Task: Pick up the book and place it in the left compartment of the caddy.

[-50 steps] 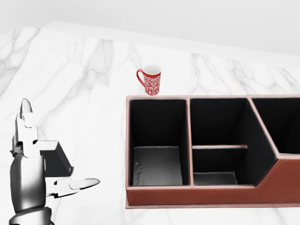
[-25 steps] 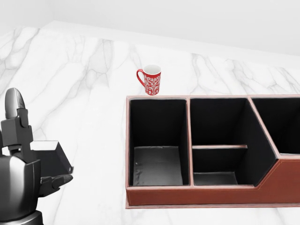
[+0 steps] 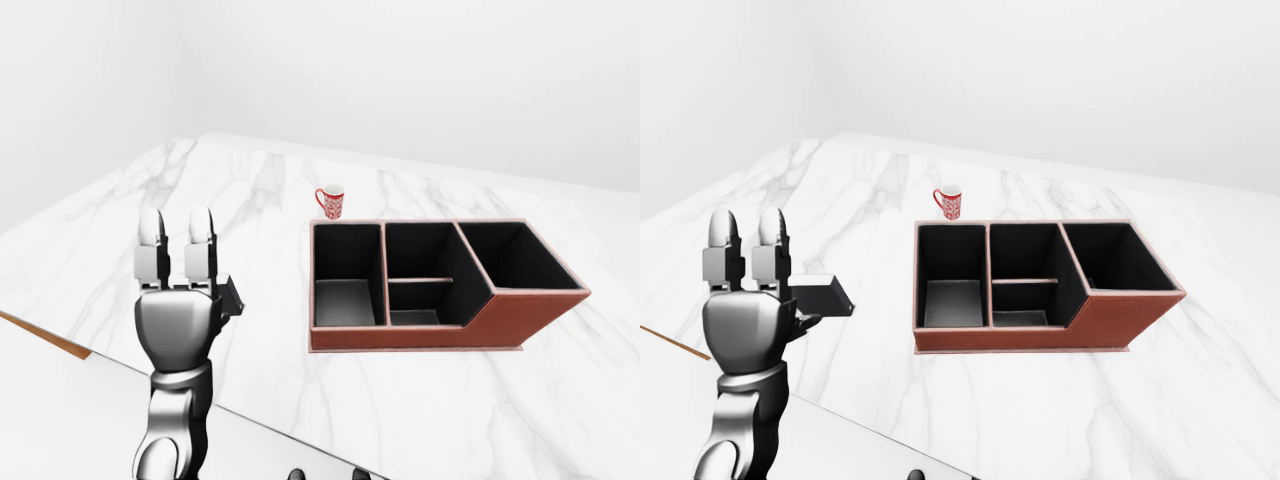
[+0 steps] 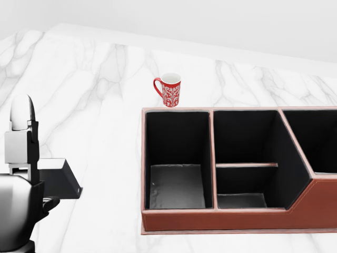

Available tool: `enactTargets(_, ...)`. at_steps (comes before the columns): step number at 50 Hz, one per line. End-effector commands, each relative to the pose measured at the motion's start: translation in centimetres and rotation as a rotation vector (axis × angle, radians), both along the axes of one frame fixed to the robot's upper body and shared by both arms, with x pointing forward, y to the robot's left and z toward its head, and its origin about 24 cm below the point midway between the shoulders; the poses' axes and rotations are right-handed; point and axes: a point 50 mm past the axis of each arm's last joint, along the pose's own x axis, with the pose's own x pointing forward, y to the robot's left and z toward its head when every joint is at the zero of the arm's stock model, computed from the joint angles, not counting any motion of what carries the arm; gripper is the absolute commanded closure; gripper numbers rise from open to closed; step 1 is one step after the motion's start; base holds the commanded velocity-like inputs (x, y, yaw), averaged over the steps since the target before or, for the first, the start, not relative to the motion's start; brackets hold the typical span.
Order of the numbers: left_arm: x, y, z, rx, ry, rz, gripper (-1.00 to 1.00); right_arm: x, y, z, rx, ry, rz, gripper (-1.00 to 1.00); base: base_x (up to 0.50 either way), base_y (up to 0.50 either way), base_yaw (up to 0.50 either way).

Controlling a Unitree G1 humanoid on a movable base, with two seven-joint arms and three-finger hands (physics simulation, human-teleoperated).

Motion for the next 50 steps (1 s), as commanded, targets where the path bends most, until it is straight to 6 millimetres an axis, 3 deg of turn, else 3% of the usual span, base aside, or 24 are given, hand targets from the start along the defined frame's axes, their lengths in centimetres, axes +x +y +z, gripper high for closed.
enactTargets(1,-0.7,0.6,0.8,0.071,0.015,0.048,-1.0,-0.5,0.1,0.6,-0.012,-0.015,-0.016,-1.0,0.0,0.0,0.0)
enactTargets(12,-0.8,0.6,-1.1,0.112,0.023,0.067,-1.0,-0.9,0.3,0.7,-0.025,-0.022,-0.015,-1.0,0.0,0.0,0.0)
enactTargets(46,-0.7,0.3,-1.2,0.134,0.024,0.062,-1.0,-1.0,0.3,0.8,-0.022,-0.031,-0.014,-1.0,0.0,0.0,0.0)
enactTargets(50,-0.8,0.3,0.0,0.14,-0.021,0.06,-1.0,-0.8,0.5,0.6,-0.025,-0.02,-0.009,-1.0,0.0,0.0,0.0)
